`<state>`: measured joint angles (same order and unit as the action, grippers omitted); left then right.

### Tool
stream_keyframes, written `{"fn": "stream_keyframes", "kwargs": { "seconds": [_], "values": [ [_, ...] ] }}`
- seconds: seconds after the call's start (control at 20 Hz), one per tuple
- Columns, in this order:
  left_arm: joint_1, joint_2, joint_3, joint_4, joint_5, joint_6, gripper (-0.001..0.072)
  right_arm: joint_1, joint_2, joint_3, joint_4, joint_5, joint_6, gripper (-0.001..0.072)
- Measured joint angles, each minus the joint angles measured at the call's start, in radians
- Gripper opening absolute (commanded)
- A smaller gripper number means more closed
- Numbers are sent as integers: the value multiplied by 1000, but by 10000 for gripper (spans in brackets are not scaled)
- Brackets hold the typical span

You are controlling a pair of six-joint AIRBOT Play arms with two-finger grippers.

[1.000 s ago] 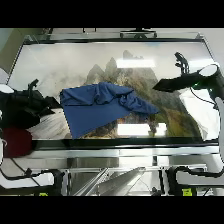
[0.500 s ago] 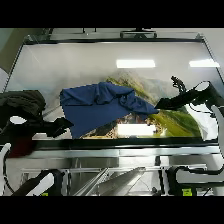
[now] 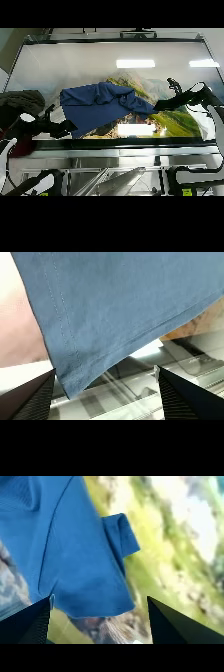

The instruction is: Fold the shirts.

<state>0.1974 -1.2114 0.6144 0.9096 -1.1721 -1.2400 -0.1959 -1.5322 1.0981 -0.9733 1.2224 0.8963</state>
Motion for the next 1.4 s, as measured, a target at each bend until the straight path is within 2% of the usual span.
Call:
{"fn": "stream_keyframes", "kwargs": {
  "seconds": [0.3, 0.65, 0.7, 0.85, 0.9, 1.05, 1.1, 1.25, 1.3, 1.4],
  "values": [
    [-7, 25, 14, 125, -19, -88, 699, 11, -1, 0, -2, 6, -77, 661],
    [-114, 35, -66, 77, 98, -112, 697, 12, -11, 0, 5, -2, -109, 661],
    [-132, 23, -60, 76, 110, -114, 633, 12, -14, 0, 6, -2, -112, 660],
    [-178, -27, -16, 84, 153, -111, 210, 12, -24, 0, 13, -2, -113, 661],
    [-190, -44, 6, 93, 158, -111, 38, 12, -28, 0, 13, -3, -113, 660],
    [-216, -77, 79, 95, 144, -110, 18, 18, -44, 0, 23, -6, -116, 659],
    [-222, -83, 101, 95, 130, -110, 18, 24, -50, 0, 29, -10, -116, 617],
    [-228, -92, 169, 89, 108, -111, 18, 53, -69, 0, 31, -16, -116, 155],
    [-229, -93, 191, 89, 103, -111, 18, 66, -74, 0, 32, -17, -116, 25],
    [-229, -95, 231, 89, 97, -111, 18, 87, -77, 1, 35, -17, -111, 15]
  ]
}}
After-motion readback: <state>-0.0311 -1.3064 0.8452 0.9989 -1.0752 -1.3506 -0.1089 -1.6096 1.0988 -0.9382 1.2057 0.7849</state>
